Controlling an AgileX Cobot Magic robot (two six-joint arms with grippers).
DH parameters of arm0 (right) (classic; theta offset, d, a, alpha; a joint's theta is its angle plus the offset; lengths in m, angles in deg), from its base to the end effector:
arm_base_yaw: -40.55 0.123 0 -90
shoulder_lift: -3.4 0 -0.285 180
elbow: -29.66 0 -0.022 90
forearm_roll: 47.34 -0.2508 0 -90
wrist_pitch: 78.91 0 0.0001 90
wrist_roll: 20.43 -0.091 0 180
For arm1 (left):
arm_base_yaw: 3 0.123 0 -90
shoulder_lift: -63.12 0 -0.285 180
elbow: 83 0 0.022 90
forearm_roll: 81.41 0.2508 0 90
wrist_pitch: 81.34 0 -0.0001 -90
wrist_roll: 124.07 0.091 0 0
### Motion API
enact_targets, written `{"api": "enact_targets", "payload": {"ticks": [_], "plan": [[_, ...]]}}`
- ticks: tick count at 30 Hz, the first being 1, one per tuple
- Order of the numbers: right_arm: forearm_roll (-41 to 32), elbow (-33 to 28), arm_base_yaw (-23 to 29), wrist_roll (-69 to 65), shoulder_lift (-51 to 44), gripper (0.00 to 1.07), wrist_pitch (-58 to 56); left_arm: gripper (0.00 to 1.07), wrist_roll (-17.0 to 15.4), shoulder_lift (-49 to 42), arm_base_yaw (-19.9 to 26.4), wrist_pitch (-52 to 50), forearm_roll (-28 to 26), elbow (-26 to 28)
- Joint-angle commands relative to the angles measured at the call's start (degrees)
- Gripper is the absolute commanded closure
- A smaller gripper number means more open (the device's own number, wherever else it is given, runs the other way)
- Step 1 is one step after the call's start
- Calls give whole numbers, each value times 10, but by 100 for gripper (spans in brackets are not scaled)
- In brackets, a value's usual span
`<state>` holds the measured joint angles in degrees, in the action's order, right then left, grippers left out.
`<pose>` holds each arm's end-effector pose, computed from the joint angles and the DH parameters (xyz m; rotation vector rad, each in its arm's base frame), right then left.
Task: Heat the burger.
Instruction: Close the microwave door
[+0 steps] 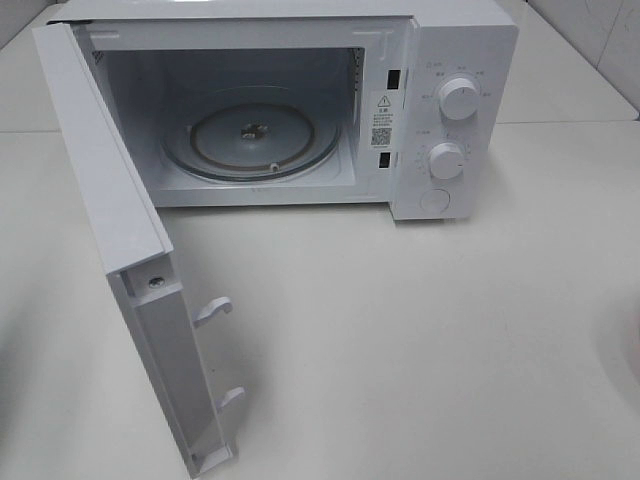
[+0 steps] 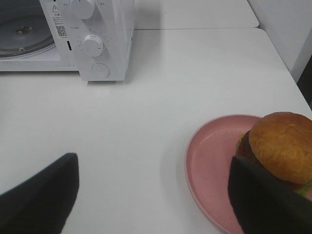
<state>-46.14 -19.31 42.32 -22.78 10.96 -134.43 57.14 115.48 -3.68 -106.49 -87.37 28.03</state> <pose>-0.0011 -0.0016 0.2829 0.0097 1.9555 0.0227 0.1420 0.0023 0.2270 -0.0846 1.6786 -0.0269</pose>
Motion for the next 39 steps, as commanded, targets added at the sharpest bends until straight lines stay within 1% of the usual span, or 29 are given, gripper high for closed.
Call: {"api": "enact_targets", "payload": {"ticks": [1, 2, 3, 4, 6, 7, 8, 9, 10, 11, 12, 13, 14, 15, 16, 17, 18, 19, 20, 23, 25, 28, 29, 30, 31, 33, 36, 38, 39], "plan": [[2, -2, -4, 5, -17, 33, 6, 107, -33, 50, -1, -62, 6, 3], [2, -2, -4, 5, -17, 33, 6, 107, -33, 50, -1, -62, 6, 3], [2, -2, -4, 5, -17, 33, 6, 107, -52, 83, -1, -75, 19, 9], [2, -2, -4, 5, -17, 33, 6, 107, -52, 83, -1, -75, 19, 9], [2, -2, -4, 5, -17, 33, 6, 107, -64, 125, -1, -85, 60, 22], [2, -2, -4, 5, -17, 33, 6, 107, -64, 125, -1, -85, 60, 22], [2, -2, -4, 5, -17, 33, 6, 107, -75, 151, -1, -100, 96, 30], [2, -2, -4, 5, -17, 33, 6, 107, -75, 151, -1, -100, 96, 30], [2, -2, -4, 5, -17, 33, 6, 107, -90, 177, -1, -112, 129, 40], [2, -2, -4, 5, -17, 33, 6, 107, -102, 190, -1, -122, 146, 44], [2, -2, -4, 5, -17, 33, 6, 107, -102, 190, -1, -122, 146, 44], [2, -2, -4, 5, -17, 33, 6, 107, -127, 214, -1, -145, 180, 50], [2, -2, -4, 5, -17, 33, 6, 107, -139, 226, -1, -159, 195, 52], [2, -2, -4, 5, -17, 33, 6, 107, -139, 226, -1, -159, 195, 52], [2, -2, -4, 5, -17, 33, 6, 107, -158, 250, -1, -187, 221, 55], [2, -2, -4, 5, -17, 33, 6, 107, -162, 264, -1, -208, 230, 55], [2, -2, -4, 5, -17, 33, 6, 107, -162, 264, -1, -208, 230, 55], [2, -2, -4, 5, -17, 33, 6, 107, -164, 289, -1, -245, 249, 55], [2, -2, -4, 5, -17, 33, 6, 107, -164, 319, -1, -275, 255, 55], [2, -2, -4, 5, -17, 33, 6, 107, -166, 333, -1, -290, 255, 55], [2, -2, -4, 5, -17, 33, 6, 107, -179, 384, -1, -337, 276, 67], [2, -2, -4, 5, -17, 33, 6, 107, -182, 395, -2, -344, 290, 72], [2, -2, -4, 5, -17, 33, 6, 107, -190, 412, -9, -356, 311, 87], [2, -2, -4, 5, -17, 33, 6, 107, -190, 418, -14, -358, 314, 93], [2, -2, -4, 5, -17, 33, 6, 107, -190, 418, -14, -358, 314, 93], [2, -2, -4, 5, -17, 33, 6, 107, -189, 445, -48, -356, 315, 122], [2, -2, -4, 5, -17, 33, 6, 107, -189, 453, -56, -356, 315, 131], [2, -2, -4, 5, -17, 33, 6, 107, -189, 484, -87, -356, 312, 163], [2, -2, -4, 5, -17, 33, 6, 107, -189, 484, -87, -356, 312, 163]]}}
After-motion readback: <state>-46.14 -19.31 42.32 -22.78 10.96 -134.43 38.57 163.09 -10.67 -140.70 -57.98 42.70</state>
